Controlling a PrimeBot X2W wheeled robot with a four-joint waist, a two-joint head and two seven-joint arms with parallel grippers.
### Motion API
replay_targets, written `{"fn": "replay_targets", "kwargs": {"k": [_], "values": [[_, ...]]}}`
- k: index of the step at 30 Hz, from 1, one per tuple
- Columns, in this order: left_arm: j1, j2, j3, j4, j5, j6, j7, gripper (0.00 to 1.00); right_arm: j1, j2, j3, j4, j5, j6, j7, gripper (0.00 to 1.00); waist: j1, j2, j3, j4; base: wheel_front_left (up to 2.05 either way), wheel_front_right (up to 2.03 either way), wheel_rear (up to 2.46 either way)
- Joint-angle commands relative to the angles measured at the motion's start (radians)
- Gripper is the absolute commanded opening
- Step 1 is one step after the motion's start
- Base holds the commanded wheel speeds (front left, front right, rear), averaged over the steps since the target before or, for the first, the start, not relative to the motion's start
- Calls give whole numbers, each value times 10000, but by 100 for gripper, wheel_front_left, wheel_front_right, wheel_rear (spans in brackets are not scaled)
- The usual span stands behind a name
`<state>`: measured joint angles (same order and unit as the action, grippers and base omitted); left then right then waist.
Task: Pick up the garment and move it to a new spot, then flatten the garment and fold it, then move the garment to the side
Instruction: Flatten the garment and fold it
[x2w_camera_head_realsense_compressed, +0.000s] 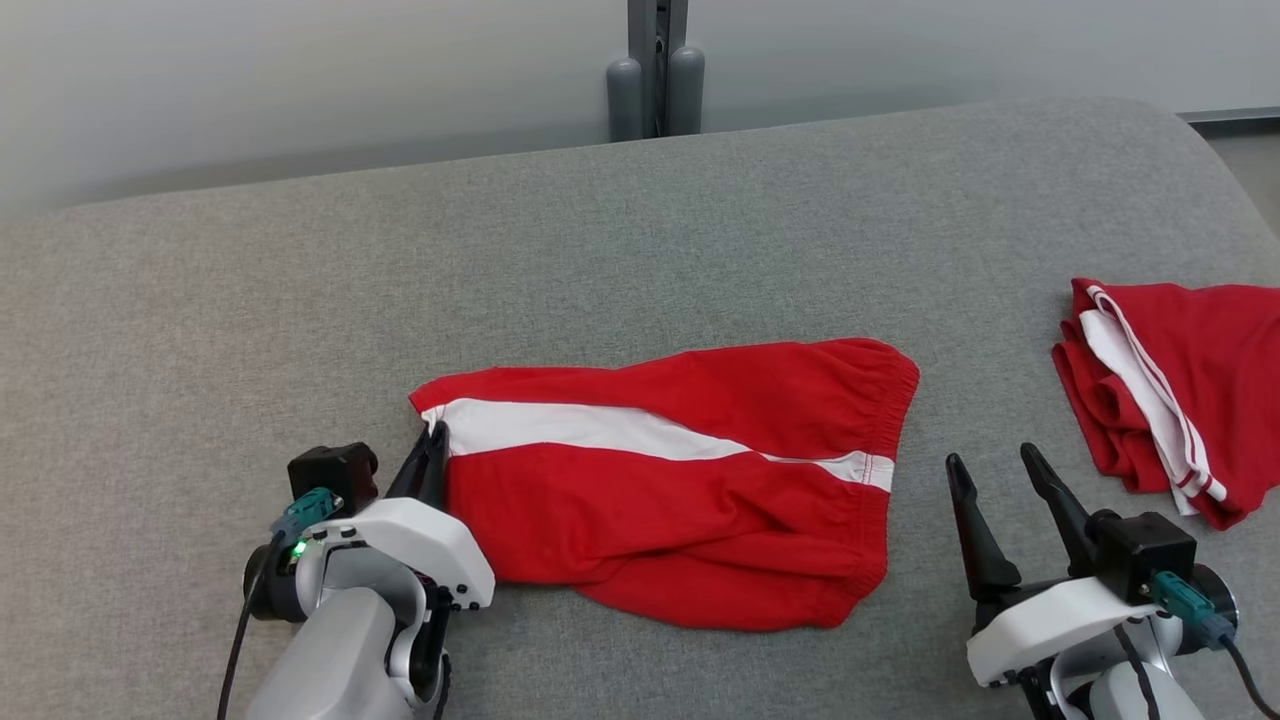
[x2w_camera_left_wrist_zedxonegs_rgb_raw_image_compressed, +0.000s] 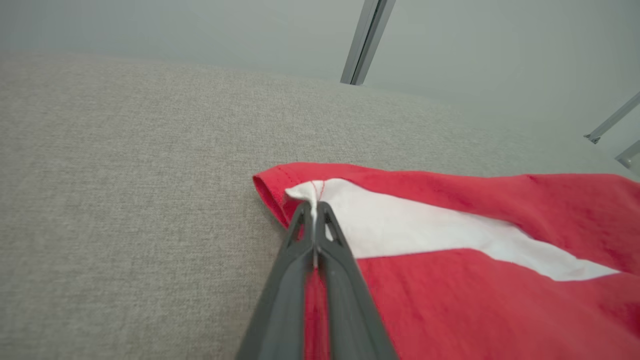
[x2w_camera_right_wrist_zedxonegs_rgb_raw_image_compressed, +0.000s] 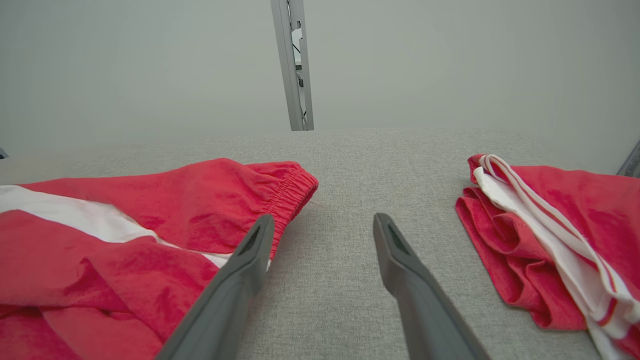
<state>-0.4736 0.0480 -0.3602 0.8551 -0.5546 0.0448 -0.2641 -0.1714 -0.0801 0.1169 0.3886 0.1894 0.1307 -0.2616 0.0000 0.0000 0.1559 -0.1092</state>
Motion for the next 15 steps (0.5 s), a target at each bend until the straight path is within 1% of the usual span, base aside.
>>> {"fn": "replay_targets", "kwargs": {"k": [1,7,15], "values": [[4,53,100,-101,127,-27,4,0,-72,-121,-36,26,73,1,-44,100,0,0,-42,71,0,0,0],[580,55,494,-487,344,91,4,0,99,-65,-115,133,88,1,-44,100,0,0,-368,337,0,0,0],[2139,55,1257,-1221,780,119,4,0,547,76,4,383,226,1,-44,100,0,0,-1232,864,0,0,0]]}}
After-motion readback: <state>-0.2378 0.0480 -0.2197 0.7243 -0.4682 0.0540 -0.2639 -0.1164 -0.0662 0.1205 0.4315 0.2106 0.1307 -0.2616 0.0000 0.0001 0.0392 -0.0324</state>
